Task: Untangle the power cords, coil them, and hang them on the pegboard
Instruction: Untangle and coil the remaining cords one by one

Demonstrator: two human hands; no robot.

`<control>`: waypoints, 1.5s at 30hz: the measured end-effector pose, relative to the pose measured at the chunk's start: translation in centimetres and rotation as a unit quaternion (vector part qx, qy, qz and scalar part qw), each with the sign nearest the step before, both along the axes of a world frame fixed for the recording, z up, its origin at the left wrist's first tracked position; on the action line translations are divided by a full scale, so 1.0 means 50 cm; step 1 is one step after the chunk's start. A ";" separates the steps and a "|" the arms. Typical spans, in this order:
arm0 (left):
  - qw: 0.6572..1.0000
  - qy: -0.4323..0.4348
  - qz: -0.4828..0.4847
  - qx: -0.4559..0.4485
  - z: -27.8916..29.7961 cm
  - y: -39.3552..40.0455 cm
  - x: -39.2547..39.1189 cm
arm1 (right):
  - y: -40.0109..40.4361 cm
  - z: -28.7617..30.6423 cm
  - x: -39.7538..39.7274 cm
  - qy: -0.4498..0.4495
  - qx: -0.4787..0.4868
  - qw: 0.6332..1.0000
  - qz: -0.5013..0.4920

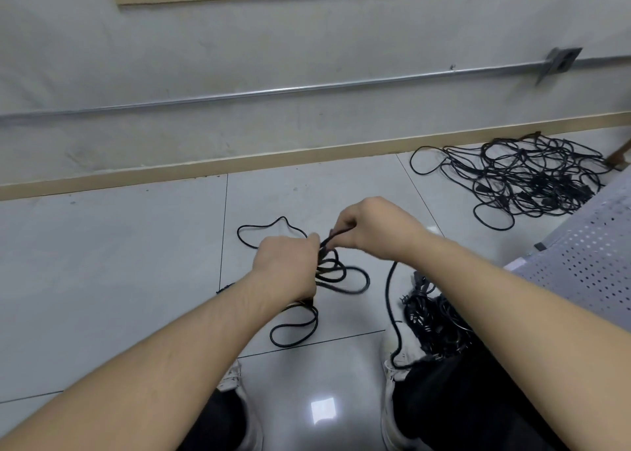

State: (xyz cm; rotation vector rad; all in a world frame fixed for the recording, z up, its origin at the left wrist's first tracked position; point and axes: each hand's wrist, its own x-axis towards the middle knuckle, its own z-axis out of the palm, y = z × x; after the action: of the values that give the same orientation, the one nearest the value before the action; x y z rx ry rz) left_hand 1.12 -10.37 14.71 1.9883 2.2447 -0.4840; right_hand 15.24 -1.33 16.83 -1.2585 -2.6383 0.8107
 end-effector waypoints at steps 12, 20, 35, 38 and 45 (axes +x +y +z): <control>0.810 -0.519 0.271 0.041 0.027 0.014 -0.089 | -0.069 0.012 0.005 0.148 -0.121 0.979 0.071; 0.749 -0.638 0.172 0.042 0.067 -0.002 -0.100 | -0.029 -0.008 0.055 0.078 -0.262 0.959 0.076; 0.937 -0.302 -0.069 -0.161 0.103 -0.053 -0.018 | 0.023 -0.028 0.031 -0.051 0.090 0.995 0.005; 0.968 -0.169 -0.105 -0.155 0.083 -0.051 -0.004 | 0.009 -0.016 0.007 -0.030 0.103 0.994 -0.003; 0.987 -0.098 0.042 -0.119 0.051 -0.014 -0.039 | -0.041 0.028 -0.041 0.004 0.104 0.994 0.018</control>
State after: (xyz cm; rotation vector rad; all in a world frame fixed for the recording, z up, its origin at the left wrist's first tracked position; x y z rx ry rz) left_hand -0.84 -11.09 17.24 1.7360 2.0363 -0.4976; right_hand 13.17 -3.38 18.24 -1.1547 -2.6630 0.5253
